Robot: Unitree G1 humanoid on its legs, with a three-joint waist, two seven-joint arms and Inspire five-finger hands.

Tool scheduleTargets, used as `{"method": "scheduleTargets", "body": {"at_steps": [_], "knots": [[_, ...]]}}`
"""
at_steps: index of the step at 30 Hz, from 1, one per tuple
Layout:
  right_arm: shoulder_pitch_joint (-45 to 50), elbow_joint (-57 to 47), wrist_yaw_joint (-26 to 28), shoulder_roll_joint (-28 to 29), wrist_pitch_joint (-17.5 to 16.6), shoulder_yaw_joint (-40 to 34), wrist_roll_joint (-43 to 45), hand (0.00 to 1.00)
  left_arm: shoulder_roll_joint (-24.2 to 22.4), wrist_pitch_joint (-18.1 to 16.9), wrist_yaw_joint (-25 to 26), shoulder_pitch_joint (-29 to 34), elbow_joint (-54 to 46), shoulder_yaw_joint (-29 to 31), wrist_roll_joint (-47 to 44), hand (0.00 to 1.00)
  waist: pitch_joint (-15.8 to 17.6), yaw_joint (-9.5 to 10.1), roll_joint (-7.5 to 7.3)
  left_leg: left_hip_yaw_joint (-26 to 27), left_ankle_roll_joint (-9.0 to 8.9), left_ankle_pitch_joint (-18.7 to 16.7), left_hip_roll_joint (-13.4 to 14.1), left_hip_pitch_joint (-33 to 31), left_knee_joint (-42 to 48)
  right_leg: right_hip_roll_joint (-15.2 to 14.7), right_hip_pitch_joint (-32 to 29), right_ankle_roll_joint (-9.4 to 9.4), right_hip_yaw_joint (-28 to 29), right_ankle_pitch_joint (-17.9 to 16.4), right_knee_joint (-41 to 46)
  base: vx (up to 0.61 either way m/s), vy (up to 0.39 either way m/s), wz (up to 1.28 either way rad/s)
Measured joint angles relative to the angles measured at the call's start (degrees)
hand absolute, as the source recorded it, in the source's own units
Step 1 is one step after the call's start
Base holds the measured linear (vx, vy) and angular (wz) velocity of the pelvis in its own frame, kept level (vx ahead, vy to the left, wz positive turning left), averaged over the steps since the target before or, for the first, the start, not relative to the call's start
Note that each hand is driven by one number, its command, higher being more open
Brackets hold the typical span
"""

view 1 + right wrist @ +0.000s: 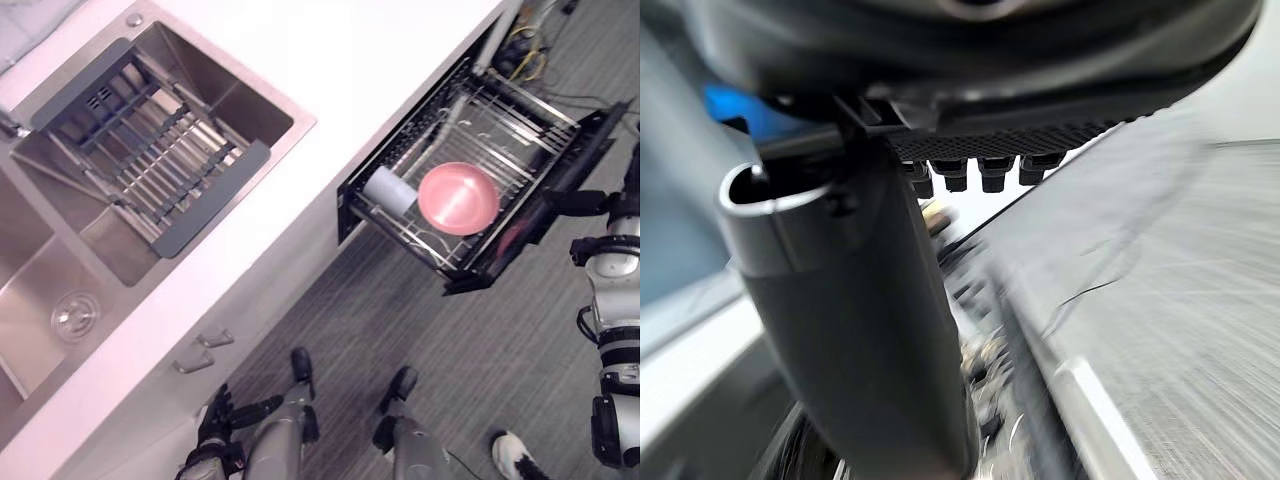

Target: Walk over to the sink, pick up the cup, carry it to the dishwasher, place the cup inside the dishwasher, then close the dishwasher door

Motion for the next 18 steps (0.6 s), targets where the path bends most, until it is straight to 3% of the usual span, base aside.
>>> {"method": "scheduleTargets", "body": {"at_steps": [2,4,7,11,14,16,18], "knots": [[-2.5,3.8,-0.8,-0.1,0.0,-2.6,7.4,0.0,0.3,-0.1,0.1,0.0,0.2,-0.2,-0.1,1.0,0.1,-0.42,0.14,1.3,0.03,1.0,-0.5,-0.5,-1.6,-0.4,-2.1,0.11,1.5,0.1,0.2,-0.01,0.022,-0.27],[-5.1,7.9,-1.3,-0.5,0.2,-3.3,12.9,0.0,0.1,-0.1,0.3,-0.1,0.3,-0.7,-0.3,1.0,0.6,-1.37,1.2,1.6,0.2,1.4,-0.7,-1.4,-1.6,-0.7,-3.6,0.31,2.1,0.3,0.7,-0.01,0.011,-0.16],[-5.8,10.1,-1.0,-1.5,1.4,-4.3,21.4,0.0,-0.8,0.9,1.5,-0.1,0.7,-3.5,-1.4,1.0,0.8,-1.56,4.23,2.3,0.49,1.7,-0.9,-3.1,-1.6,-0.9,-5.8,0.42,2.9,0.7,0.9,0.01,-0.01,-0.1],[-9.3,11.2,0.9,-4.6,2.3,-4.3,33.7,0.0,-2.0,2.0,2.1,-0.3,-0.2,-7.0,-1.5,1.0,1.9,-1.33,9.55,2.7,1.29,2.6,-1.4,-6.2,-1.6,-1.3,-9.2,0.29,3.6,1.9,0.7,0.01,-0.006,-0.02],[-10.7,11.2,2.6,-6.8,2.2,-4.4,38.6,0.0,-3.1,1.8,2.1,-0.3,-0.4,-9.7,-3.1,1.0,2.0,0.04,13.62,2.6,1.67,2.8,-1.9,-7.5,-1.6,-1.7,-10.5,0.48,3.7,2.2,0.7,0.02,0.013,0.02],[-11.4,11.2,4.8,-6.8,2.2,-4.4,40.2,0.0,-3.7,1.4,2.1,-0.3,-0.2,-11.2,-5.1,1.0,1.1,1.4,15.31,1.1,1.78,3.0,-2.4,-8.7,-1.6,-2.2,-12.0,0.62,4.0,2.3,0.9,0.06,0.032,-0.01],[-11.5,11.2,5.8,-6.7,2.2,-4.4,40.4,0.0,-3.8,0.8,2.0,-0.3,-0.2,-11.7,-5.4,1.0,0.8,2.07,15.66,0.2,1.73,3.0,-2.7,-8.9,-1.6,-2.5,-12.3,0.62,4.0,2.3,1.1,0.07,0.029,0.01]]}}
